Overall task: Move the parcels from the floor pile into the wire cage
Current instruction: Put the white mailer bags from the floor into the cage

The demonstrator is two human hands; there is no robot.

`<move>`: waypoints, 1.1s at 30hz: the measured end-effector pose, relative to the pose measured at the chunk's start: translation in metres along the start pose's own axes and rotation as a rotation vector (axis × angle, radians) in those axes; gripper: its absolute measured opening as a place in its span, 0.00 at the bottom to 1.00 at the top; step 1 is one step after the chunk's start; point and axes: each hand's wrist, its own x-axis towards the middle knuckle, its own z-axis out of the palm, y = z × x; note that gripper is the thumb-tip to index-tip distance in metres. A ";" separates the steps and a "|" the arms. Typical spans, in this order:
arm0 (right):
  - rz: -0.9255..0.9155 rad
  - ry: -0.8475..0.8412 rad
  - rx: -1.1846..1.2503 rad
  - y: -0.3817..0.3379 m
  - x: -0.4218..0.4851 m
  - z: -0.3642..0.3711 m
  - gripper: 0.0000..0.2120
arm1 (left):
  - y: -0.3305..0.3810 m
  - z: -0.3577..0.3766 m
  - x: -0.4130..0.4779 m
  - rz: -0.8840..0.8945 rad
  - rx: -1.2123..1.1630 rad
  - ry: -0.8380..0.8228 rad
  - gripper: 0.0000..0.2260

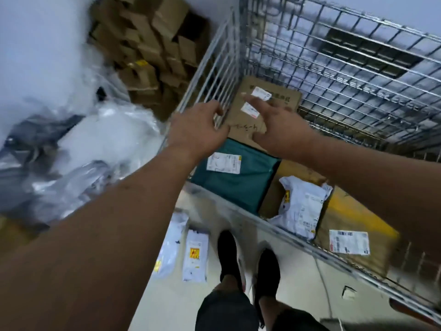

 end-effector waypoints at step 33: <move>-0.301 -0.825 -0.249 -0.254 -0.099 0.409 0.41 | -0.279 0.181 -0.496 -1.373 -0.486 -0.146 0.31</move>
